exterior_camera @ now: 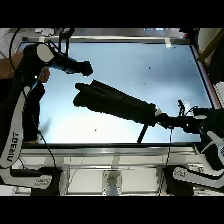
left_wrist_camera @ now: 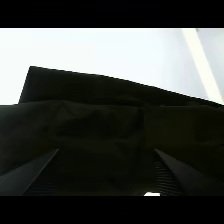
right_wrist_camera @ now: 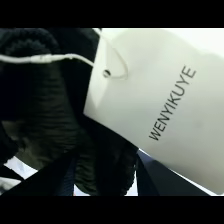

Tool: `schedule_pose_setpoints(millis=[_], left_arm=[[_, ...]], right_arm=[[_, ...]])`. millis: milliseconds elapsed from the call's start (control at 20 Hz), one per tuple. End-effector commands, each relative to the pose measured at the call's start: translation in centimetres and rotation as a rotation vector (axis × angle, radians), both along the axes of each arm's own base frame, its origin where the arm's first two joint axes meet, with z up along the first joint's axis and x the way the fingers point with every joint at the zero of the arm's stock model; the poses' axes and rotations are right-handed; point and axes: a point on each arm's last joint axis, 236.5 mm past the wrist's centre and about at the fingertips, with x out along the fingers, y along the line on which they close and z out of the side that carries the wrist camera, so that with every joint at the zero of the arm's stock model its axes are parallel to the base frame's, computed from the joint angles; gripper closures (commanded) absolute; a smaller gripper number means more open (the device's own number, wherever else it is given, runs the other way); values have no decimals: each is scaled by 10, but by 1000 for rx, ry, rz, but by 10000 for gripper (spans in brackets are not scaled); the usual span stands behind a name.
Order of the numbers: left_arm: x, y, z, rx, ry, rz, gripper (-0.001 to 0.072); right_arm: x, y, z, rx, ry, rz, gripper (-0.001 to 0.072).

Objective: Fold the clothes and pants, and hang the long-sleeved shirts on hangers.

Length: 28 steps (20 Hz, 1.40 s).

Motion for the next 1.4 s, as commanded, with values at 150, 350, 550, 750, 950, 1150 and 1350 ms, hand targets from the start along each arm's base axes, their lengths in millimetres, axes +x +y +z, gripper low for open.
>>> schedule_pose_setpoints(millis=[150, 350, 550, 750, 950, 1150, 1350], left_arm=[[-4, 0, -3, 7, 19, -7, 52], [-5, 1, -3, 8, 22, -8, 52], [-5, 1, -3, 8, 22, -8, 52], [-5, 1, -3, 8, 21, -8, 52], [-5, 1, -3, 8, 21, -8, 52], [-5, 1, -3, 8, 21, -8, 52], [-5, 1, -3, 8, 21, -8, 52]], right_arm=[[37, 11, 23, 16, -79, 25, 698], [72, 9, 78, 26, -215, 70, 699], [108, -34, 170, -89, -375, 43, 699], [94, -148, 251, -276, -424, -182, 700], [3, -267, 279, -437, -305, -450, 700], [-105, -356, 284, -445, -179, -879, 700], [-209, -391, 261, -478, 50, -1178, 700]])
